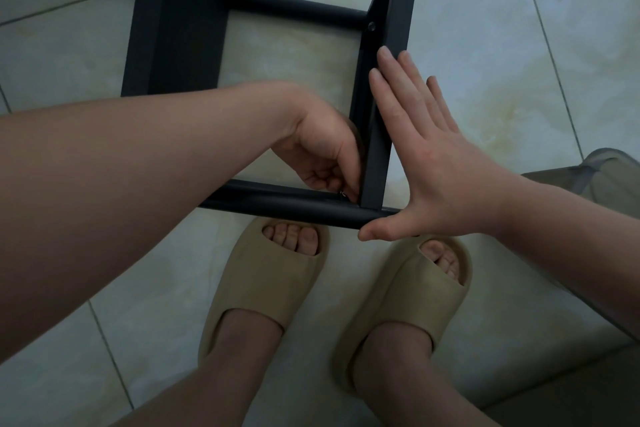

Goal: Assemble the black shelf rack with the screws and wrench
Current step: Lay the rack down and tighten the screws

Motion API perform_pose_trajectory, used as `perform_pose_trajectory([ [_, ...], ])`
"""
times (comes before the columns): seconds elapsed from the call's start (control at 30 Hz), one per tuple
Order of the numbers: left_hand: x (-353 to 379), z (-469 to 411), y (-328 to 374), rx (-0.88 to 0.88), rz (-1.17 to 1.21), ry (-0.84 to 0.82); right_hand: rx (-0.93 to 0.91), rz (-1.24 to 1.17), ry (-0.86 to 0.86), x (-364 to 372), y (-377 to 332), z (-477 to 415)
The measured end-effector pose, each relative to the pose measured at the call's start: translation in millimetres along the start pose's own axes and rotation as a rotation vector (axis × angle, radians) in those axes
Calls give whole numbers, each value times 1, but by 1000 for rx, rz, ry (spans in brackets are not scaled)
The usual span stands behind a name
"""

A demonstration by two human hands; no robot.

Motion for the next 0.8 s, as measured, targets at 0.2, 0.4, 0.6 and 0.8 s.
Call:
perform_pose_trajectory([
  [0.2,0,1,1,30,10,-2,4,-5,-10,0,1,0],
  [0.4,-7,3,-5,-4,11,41,3,-5,-5,0,0,0],
  [0.6,0,4,1,-15,-42,-6,1,-1,-1,0,0,0],
  [0.8,-2,0,1,-2,-53,21,2,0,0,0,1,0],
])
Point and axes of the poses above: each hand's wrist, its own z-axis away from the middle knuckle, its own x-axis out of the palm, y = z × x, the point moved 9 cm from there along -z, towards the middle knuckle, and after that the axes turned 2 degrees about -x, right-handed, at the moved point
